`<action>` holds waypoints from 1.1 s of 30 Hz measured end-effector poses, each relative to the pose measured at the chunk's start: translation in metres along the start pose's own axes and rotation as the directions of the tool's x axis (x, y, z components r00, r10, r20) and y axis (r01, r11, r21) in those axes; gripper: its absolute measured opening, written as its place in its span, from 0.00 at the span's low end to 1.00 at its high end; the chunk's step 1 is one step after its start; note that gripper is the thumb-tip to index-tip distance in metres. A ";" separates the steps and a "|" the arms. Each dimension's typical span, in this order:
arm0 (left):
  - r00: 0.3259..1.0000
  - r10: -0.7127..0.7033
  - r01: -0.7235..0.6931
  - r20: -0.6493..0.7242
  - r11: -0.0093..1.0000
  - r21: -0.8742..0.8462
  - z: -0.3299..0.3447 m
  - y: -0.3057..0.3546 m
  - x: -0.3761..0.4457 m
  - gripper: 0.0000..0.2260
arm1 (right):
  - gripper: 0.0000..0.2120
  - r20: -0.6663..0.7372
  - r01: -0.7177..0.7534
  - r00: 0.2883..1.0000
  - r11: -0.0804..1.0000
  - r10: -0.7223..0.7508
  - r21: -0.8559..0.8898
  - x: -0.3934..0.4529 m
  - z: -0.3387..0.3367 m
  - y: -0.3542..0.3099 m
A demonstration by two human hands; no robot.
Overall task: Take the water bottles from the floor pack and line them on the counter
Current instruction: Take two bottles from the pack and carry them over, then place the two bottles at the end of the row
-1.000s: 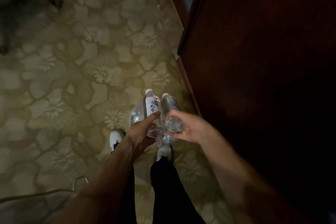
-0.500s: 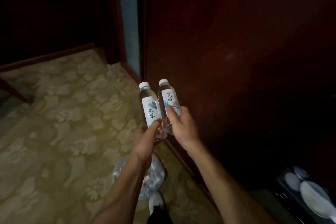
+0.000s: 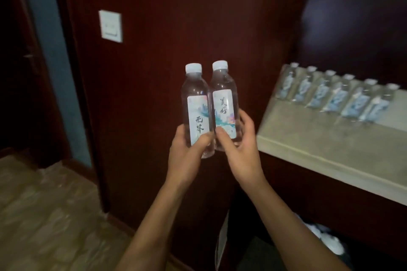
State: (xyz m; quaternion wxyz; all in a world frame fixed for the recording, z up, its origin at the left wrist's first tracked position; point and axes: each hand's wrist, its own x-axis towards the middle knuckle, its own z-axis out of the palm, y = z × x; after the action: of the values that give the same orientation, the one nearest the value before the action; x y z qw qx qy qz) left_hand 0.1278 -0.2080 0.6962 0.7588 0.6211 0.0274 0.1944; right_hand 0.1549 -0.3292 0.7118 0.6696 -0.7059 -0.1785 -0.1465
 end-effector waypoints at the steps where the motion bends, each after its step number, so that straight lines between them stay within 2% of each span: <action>1: 0.999 0.018 -0.017 0.035 1.000 -0.005 0.016 0.008 0.000 0.21 | 0.28 -0.033 0.021 0.999 1.000 -0.020 0.004 0.002 -0.015 -0.009; 4: 0.990 0.080 -0.074 0.112 0.996 -0.058 0.070 0.022 -0.008 0.15 | 0.26 -0.194 0.104 0.974 0.992 -0.116 -0.074 0.001 -0.060 -0.030; 6: 0.981 0.110 -0.098 0.158 0.992 -0.081 0.108 0.028 -0.018 0.15 | 0.25 -0.312 0.141 0.933 0.979 -0.182 -0.149 0.000 -0.093 -0.041; 8: 0.967 0.141 -0.120 0.210 0.987 -0.108 0.149 0.030 -0.028 0.19 | 0.25 -0.376 0.165 0.898 0.968 -0.227 -0.191 0.000 -0.131 -0.049; 11: 0.947 0.153 -0.113 0.284 0.982 -0.150 0.212 0.032 -0.041 0.16 | 0.27 -0.423 0.180 0.867 0.957 -0.264 -0.228 -0.001 -0.194 -0.056; 16: 0.896 0.205 -0.146 0.394 0.974 -0.175 0.318 0.018 -0.065 0.17 | 0.22 -0.411 0.183 0.870 0.952 -0.273 -0.245 -0.002 -0.312 -0.061; 20: 0.867 0.218 -0.164 0.448 0.974 -0.158 0.395 -0.004 -0.080 0.18 | 0.25 -0.366 0.154 0.899 0.956 -0.240 -0.250 -0.004 -0.400 -0.054; 26: 0.824 0.119 -0.089 0.554 0.993 -0.081 0.483 -0.036 -0.081 0.19 | 0.27 -0.373 0.054 0.917 0.970 -0.143 -0.237 0.002 -0.501 -0.022; 33: 0.827 0.007 -0.081 0.563 0.991 0.106 0.556 -0.082 -0.042 0.20 | 0.24 -0.336 -0.108 0.942 0.951 0.004 -0.291 0.036 -0.583 0.030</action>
State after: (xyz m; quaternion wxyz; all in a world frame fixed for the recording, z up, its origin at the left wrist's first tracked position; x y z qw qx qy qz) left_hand 0.2680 -0.7519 0.7362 0.6881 0.6976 -0.1988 0.0190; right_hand 0.2189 -0.9099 0.7362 0.5767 -0.7710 -0.0185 -0.2696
